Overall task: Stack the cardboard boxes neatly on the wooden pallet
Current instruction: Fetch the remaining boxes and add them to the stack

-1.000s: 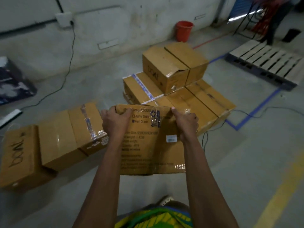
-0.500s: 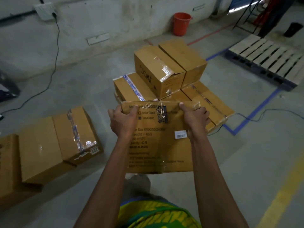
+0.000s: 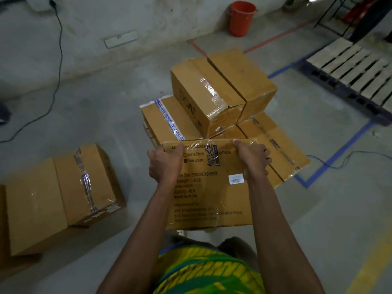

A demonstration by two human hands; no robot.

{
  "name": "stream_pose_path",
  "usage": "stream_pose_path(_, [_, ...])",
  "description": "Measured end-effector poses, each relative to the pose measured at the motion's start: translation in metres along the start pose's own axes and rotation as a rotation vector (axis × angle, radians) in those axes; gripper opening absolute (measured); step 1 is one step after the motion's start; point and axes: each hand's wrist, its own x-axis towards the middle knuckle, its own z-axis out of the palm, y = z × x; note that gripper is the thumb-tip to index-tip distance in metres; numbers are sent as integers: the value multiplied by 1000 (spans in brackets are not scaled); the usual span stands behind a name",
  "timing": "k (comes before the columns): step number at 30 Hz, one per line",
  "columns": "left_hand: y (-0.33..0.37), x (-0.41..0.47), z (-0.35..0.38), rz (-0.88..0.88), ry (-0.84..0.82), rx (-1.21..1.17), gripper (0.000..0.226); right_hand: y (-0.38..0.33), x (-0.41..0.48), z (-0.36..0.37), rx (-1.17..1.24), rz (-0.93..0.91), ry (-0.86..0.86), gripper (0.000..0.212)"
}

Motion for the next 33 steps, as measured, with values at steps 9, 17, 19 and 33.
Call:
stream_pose_path(9, [25, 2, 66, -211, 112, -18, 66, -23, 87, 7, -130, -96, -173, 98])
stream_pose_path(17, [34, 17, 93, -395, 264, -266, 69, -37, 117, 19, -177, -166, -320, 103])
stream_pose_path(19, [35, 26, 93, -393, 295, -299, 65, -50, 120, 27, -211, -154, -338, 106])
stream_pose_path(33, [103, 202, 30, -162, 555, -585, 20, -251, 134, 140, 68, -446, -320, 107])
